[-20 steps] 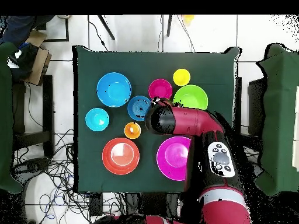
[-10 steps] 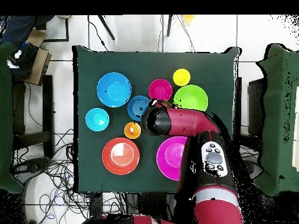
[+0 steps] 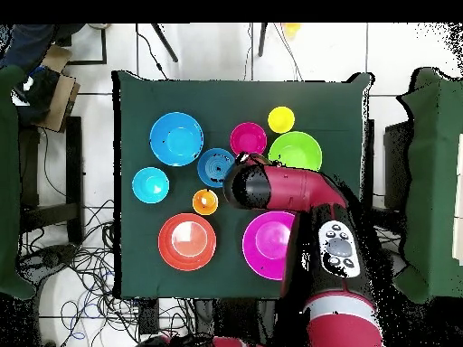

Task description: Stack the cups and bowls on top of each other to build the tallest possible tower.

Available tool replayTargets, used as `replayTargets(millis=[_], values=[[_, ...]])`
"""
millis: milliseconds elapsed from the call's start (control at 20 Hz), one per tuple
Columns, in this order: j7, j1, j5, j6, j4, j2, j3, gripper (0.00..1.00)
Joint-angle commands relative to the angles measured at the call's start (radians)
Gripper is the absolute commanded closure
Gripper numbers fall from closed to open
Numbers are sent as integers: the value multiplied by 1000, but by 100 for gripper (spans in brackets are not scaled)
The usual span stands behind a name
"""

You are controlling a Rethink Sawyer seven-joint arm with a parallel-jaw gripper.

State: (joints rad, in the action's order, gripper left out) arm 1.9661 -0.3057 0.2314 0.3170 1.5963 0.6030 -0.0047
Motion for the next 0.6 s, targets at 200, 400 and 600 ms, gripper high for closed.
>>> replayTargets(millis=[200, 400, 600], values=[[-173, -109, 64, 224, -48, 58, 83, 0], [-227, -165, 87, 245, -37, 74, 118, 0], [-221, -189, 101, 250, -43, 70, 137, 0]])
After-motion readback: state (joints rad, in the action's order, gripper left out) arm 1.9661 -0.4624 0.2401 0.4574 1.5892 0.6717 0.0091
